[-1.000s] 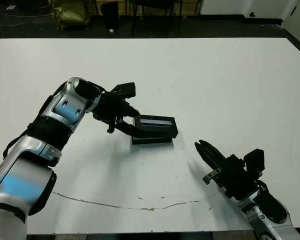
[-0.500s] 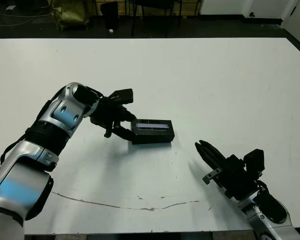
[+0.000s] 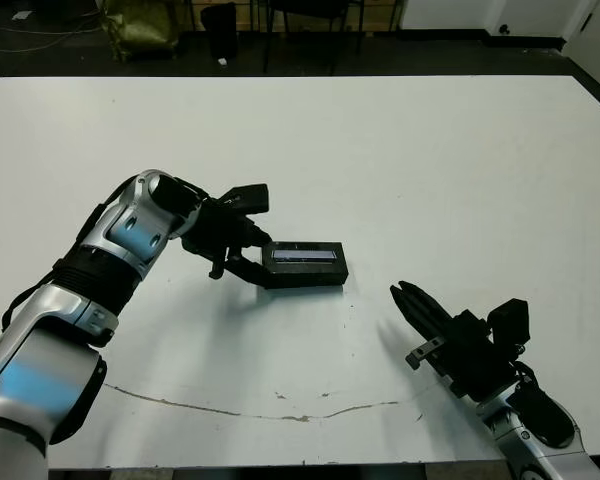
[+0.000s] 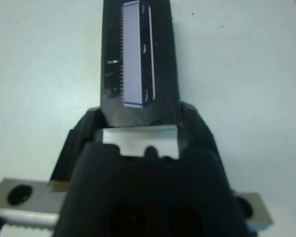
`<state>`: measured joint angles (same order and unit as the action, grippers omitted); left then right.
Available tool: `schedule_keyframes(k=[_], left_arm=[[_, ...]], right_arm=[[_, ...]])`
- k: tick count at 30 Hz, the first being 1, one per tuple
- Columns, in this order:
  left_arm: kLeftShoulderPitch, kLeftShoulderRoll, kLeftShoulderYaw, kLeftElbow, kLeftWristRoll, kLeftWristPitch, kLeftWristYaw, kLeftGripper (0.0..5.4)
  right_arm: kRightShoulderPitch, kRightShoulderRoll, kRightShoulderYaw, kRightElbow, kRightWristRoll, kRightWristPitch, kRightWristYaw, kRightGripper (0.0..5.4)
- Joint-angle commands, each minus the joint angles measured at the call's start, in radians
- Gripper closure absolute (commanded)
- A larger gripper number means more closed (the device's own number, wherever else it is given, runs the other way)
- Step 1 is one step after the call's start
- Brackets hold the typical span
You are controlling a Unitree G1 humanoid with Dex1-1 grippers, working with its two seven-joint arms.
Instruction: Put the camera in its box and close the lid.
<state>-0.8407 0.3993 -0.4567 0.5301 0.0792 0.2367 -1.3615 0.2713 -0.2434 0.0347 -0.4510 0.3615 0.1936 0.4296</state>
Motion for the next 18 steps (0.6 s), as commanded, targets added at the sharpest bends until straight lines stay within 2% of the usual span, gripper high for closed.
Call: schedule_keyframes(k=[1,9,18], left_arm=[[0.055,0.019,-0.026,0.012,0.020,0.010,-0.012,3.33],[0.094,0.013,-0.047,0.026,0.034,-0.018,0.015,3.33],[0.116,-0.004,-0.069,0.098,0.055,-0.066,0.054,3.33]], right_arm=[[0.011,-0.004,-0.006,0.018,0.009,-0.007,0.014,5.40],[0.023,-0.003,-0.007,-0.006,0.001,0.017,-0.006,5.40],[0.020,0.001,-0.008,0.023,0.003,-0.027,0.021,5.40]])
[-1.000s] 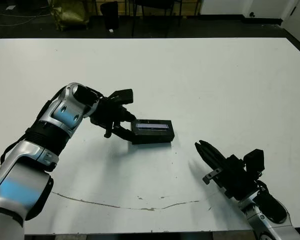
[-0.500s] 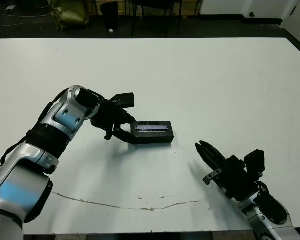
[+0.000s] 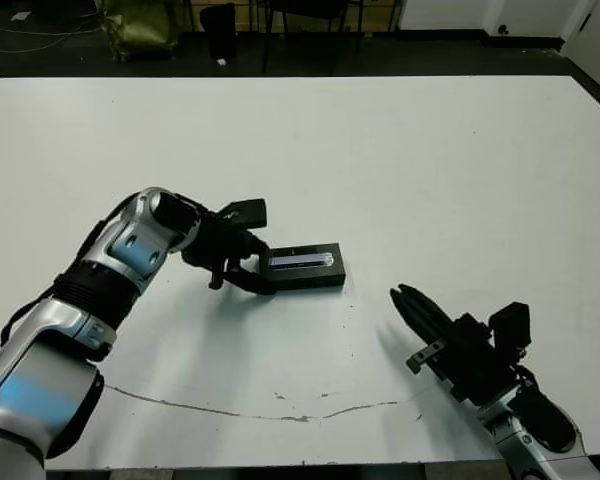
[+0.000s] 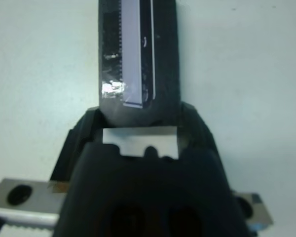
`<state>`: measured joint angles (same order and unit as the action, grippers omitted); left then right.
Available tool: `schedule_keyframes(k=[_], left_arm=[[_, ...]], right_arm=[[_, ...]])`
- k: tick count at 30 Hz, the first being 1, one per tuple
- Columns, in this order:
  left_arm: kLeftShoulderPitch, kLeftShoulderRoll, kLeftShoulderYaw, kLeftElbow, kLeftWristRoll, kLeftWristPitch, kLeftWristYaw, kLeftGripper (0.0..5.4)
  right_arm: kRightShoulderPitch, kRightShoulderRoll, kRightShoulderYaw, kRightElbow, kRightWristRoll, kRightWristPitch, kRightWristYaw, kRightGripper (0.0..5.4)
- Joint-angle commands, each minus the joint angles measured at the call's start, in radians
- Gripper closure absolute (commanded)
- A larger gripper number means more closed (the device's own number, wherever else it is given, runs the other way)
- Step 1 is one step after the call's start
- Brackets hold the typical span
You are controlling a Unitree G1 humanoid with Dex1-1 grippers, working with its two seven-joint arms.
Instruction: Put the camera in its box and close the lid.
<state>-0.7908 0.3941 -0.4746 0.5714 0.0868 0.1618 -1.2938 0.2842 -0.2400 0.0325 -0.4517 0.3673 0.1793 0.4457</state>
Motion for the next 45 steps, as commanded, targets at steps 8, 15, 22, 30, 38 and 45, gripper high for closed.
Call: schedule_keyframes(k=[8,15,22,30,38,45], left_arm=[[0.057,-0.016,-0.056,0.101,0.054,-0.010,0.007,3.33],[0.049,-0.022,-0.066,0.099,0.060,-0.009,0.017,2.92],[0.032,0.002,-0.110,0.122,0.092,-0.128,-0.019,1.26],[0.036,0.082,-0.120,0.154,0.105,-0.188,-0.074,0.02],[0.094,0.238,-0.107,0.164,0.096,-0.296,-0.180,0.02],[0.234,0.388,0.076,0.076,-0.041,-0.173,-0.127,0.02]], right_arm=[[0.008,-0.006,-0.002,0.024,-0.004,-0.025,0.013,5.40],[0.008,-0.013,-0.006,0.019,0.003,-0.010,0.017,5.40],[0.008,-0.006,-0.007,0.034,0.010,-0.033,0.028,5.40],[0.009,-0.003,-0.008,0.029,0.016,-0.026,0.022,5.40],[0.009,-0.004,-0.010,0.023,0.024,-0.015,0.021,5.40],[0.007,-0.005,0.001,0.008,-0.001,-0.009,-0.001,5.40]])
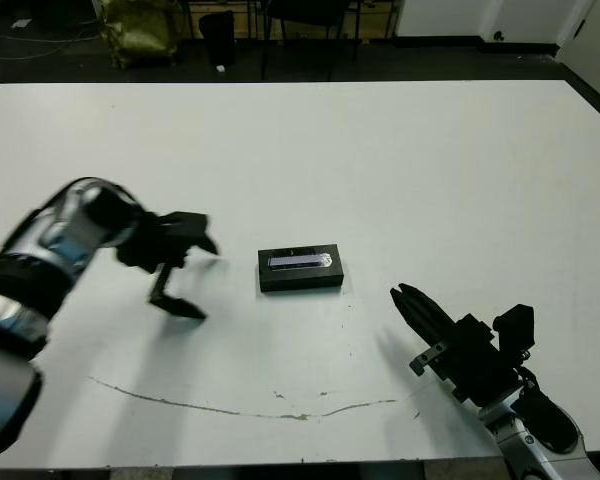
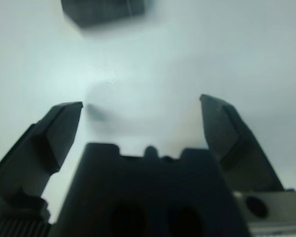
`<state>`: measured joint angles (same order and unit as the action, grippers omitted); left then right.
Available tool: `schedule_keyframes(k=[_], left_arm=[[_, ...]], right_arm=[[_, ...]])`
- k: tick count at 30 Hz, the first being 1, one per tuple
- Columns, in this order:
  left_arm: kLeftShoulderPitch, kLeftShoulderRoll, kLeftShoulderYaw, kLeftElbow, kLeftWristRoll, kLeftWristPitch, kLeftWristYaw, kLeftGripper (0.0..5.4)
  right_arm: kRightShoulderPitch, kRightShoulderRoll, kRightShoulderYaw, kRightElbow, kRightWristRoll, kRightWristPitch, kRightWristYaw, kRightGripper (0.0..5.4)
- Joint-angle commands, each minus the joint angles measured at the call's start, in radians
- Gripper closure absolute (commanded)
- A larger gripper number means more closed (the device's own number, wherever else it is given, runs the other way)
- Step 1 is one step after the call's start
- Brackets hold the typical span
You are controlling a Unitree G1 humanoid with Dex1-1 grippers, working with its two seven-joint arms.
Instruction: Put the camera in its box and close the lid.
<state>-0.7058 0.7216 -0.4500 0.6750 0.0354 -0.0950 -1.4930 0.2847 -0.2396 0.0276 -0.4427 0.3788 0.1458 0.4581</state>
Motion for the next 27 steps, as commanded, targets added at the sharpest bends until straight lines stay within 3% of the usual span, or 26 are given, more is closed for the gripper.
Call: schedule_keyframes(k=[1,4,7,11,16,25,27], left_arm=[[0.177,0.076,0.104,-0.075,-0.016,0.123,0.118,0.02],[0.299,0.058,0.325,-0.288,-0.155,0.294,0.307,0.24],[0.421,-0.027,0.512,-0.565,-0.286,0.473,0.531,0.84],[0.504,-0.165,0.598,-0.882,-0.356,0.581,0.780,1.84],[0.516,-0.323,0.547,-1.153,-0.382,0.678,1.018,3.06],[0.462,-0.510,0.378,-1.332,-0.353,0.867,1.305,5.27],[0.459,-0.543,0.340,-1.338,-0.332,0.904,1.359,5.36]], right_arm=[[0.005,-0.007,0.006,-0.002,-0.011,0.028,-0.016,5.40],[0.001,-0.012,0.009,-0.011,-0.013,0.042,-0.023,5.40],[-0.002,-0.011,0.014,-0.022,-0.016,0.058,-0.033,5.40],[-0.012,-0.006,0.016,-0.016,-0.001,0.073,-0.031,5.40],[-0.013,-0.011,0.011,-0.030,-0.011,0.093,-0.051,5.40],[-0.013,-0.008,0.011,-0.035,-0.019,0.086,-0.060,5.40],[-0.012,-0.005,0.012,-0.027,-0.021,0.074,-0.053,5.40]])
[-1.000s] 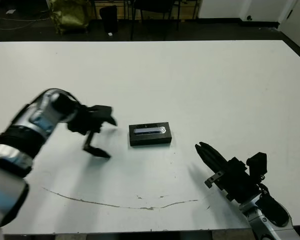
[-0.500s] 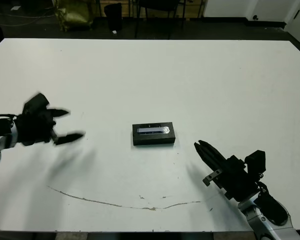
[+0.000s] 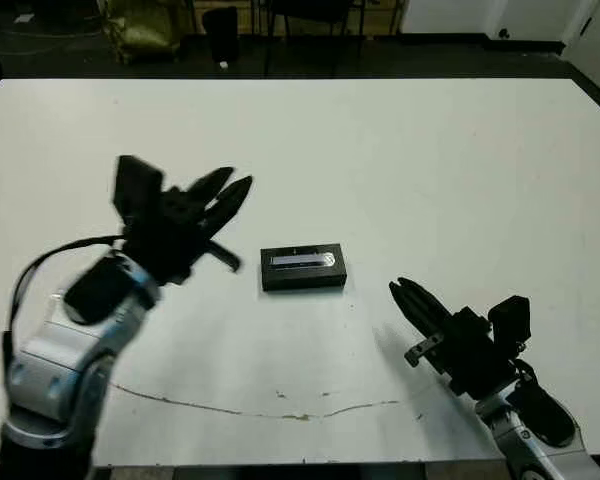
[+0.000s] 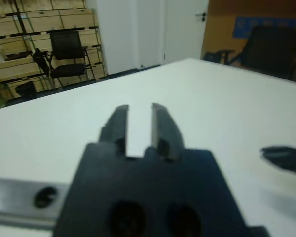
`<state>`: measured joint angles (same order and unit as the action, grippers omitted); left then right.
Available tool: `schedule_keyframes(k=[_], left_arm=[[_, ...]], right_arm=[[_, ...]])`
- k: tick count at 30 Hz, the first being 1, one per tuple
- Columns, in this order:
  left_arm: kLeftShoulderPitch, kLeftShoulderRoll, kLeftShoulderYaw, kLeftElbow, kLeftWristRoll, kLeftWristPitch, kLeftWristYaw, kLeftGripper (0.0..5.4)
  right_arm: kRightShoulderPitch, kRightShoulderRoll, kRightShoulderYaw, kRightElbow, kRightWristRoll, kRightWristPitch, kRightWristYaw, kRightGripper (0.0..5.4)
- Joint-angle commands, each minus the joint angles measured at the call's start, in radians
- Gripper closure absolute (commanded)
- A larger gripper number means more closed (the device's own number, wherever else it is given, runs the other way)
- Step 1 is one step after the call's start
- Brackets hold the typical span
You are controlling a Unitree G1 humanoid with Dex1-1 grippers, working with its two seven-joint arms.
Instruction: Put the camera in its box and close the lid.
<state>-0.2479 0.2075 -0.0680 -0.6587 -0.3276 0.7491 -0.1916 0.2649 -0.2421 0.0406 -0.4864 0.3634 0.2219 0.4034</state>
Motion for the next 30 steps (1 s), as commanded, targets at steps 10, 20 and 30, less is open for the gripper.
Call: schedule_keyframes(k=[10,20,30], left_arm=[[0.029,-0.226,-0.186,0.196,0.109,0.097,0.213,5.36],[0.081,-0.332,-0.191,0.366,0.152,0.059,0.261,5.36],[0.176,-0.339,-0.229,0.406,0.166,0.002,0.243,5.36]], right_arm=[[0.020,0.003,-0.001,0.031,0.001,-0.028,0.012,5.40],[0.031,0.004,0.001,0.033,-0.010,-0.037,0.012,5.40],[0.026,-0.001,-0.003,0.043,0.002,-0.046,0.035,5.40]])
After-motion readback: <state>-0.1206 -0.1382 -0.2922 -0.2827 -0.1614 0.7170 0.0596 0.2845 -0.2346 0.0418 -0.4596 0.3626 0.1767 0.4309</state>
